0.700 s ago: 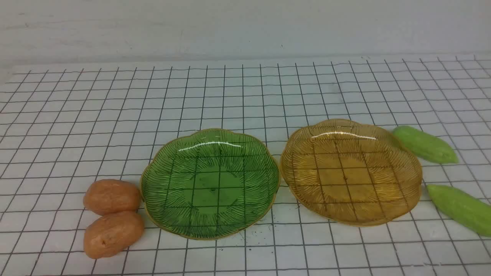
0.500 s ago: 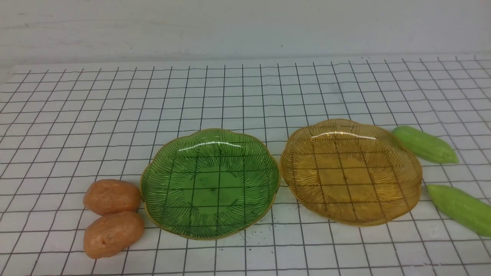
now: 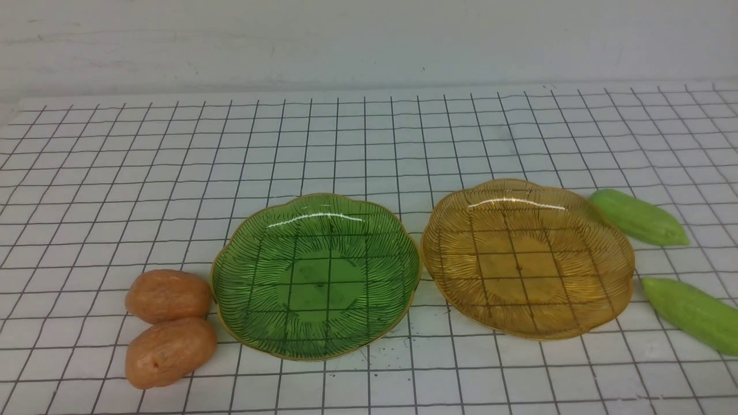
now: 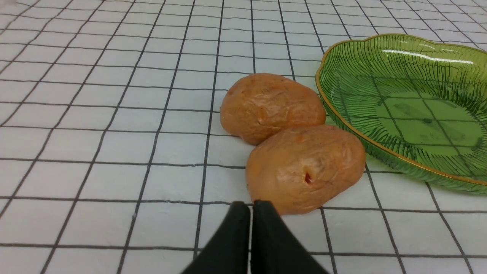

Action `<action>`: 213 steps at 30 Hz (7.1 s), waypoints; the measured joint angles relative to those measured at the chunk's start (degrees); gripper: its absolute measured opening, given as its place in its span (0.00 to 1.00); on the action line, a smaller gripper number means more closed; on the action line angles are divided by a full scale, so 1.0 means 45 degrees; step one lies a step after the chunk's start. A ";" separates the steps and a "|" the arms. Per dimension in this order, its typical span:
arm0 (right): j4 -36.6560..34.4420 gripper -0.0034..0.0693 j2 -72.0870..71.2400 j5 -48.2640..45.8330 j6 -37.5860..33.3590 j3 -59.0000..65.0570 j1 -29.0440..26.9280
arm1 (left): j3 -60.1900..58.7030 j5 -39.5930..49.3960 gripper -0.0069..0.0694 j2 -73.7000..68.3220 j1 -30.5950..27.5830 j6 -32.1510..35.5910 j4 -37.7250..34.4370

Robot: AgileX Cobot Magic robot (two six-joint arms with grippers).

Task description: Put different types of vegetables on the plate.

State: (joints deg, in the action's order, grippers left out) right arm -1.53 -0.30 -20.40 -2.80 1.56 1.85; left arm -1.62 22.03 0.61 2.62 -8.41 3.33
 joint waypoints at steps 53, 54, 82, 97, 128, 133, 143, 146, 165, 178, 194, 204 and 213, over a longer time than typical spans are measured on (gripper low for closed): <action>-0.5423 0.03 0.0723 0.0788 0.0930 -0.3710 0.0000 | 0.2802 0.0795 0.08 -0.1047 0.0000 -0.1699 -1.1138; -0.4824 0.03 0.1239 0.0073 0.0383 -0.4588 0.0000 | 0.3415 0.1922 0.08 -0.2112 0.0000 -0.1156 -1.0556; 0.3013 0.75 1.9392 -0.5897 0.0759 -1.1738 0.0000 | 0.7633 0.7101 0.11 -1.2696 -0.0010 0.4069 -0.7264; 0.5770 0.77 2.2701 -0.5447 0.0759 -1.2655 0.0000 | 0.7633 0.7050 0.11 -1.2696 -0.0010 0.4120 -0.7246; -0.3401 0.60 2.3311 -0.7147 -0.2326 -1.7700 0.1770 | 0.7633 0.6893 0.13 -1.2696 -0.0010 0.4045 -0.7235; -0.3401 0.62 2.4318 -0.6444 -0.2212 -1.7706 0.2093 | 0.7633 0.6811 0.16 -1.2696 -0.0010 0.4021 -0.7235; -0.0893 0.98 2.4505 -0.6289 -0.0608 -1.8314 0.2093 | 0.7633 0.6811 0.20 -1.2696 -0.0010 0.3984 -0.7235; 0.1125 0.99 2.4505 -0.6507 0.0306 -1.8976 0.2067 | 0.7633 0.6811 0.21 -1.2696 -0.0010 0.3984 -0.7235; 0.4620 0.80 2.6663 -0.6382 0.1851 -2.0084 0.0023 | 0.7633 0.6748 0.21 -1.2696 -0.0010 0.3984 -0.7235; 0.4511 0.28 2.6814 -0.6454 0.1816 -2.0432 0.0020 | 0.7633 0.6718 0.21 -1.2696 -0.0010 0.3984 -0.7235; 0.0524 0.03 2.4257 -1.1163 0.1329 -2.3166 -0.0020 | 0.7633 0.6426 0.21 -1.2696 -0.0010 0.4023 -0.7235; -0.3553 0.05 2.4237 -1.1233 -0.0752 -2.1706 0.0869 | 0.7633 0.6408 0.21 -1.2696 -0.0010 0.4023 -0.7235; -0.0476 0.38 2.4237 -1.1233 -0.0585 -2.0941 0.2565 | 0.7633 0.6394 0.21 -1.2696 -0.0010 0.4023 -0.7215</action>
State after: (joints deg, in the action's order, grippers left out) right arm -3.67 108.77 -70.95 -5.44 -92.68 13.39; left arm 32.73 50.81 -56.52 2.57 9.70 -29.14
